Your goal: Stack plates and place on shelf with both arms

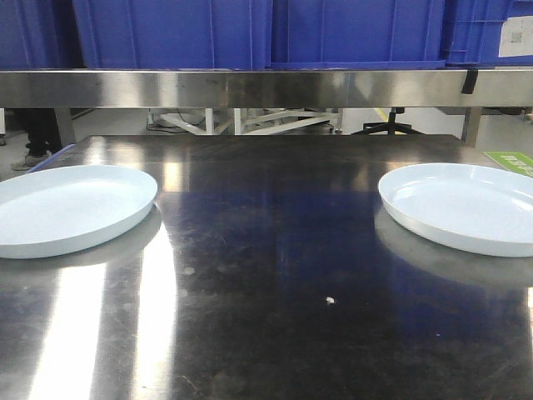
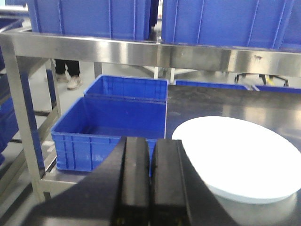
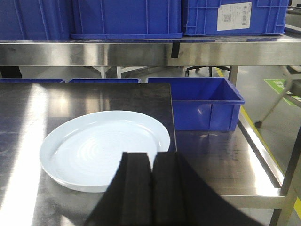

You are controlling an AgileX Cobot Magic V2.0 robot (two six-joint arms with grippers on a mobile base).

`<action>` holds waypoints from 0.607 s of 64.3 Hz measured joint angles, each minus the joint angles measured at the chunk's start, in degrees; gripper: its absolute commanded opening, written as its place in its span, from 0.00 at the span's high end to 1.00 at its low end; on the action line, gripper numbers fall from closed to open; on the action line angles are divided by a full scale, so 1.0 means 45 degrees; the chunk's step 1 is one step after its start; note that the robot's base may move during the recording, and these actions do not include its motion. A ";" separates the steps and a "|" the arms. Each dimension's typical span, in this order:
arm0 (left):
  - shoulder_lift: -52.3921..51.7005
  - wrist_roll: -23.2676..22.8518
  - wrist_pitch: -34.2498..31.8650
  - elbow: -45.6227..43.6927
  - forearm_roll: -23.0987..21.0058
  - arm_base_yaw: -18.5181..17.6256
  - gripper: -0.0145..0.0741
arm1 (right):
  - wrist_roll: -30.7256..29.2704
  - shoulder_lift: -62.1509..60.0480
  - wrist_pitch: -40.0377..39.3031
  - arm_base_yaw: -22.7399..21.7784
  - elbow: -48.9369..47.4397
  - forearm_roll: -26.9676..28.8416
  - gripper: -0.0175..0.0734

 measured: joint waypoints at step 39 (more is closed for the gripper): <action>1.2056 0.0000 0.6963 -1.1620 0.0122 -0.0746 0.74 | 0.0000 0.0000 0.0000 0.0000 0.0000 0.0000 0.75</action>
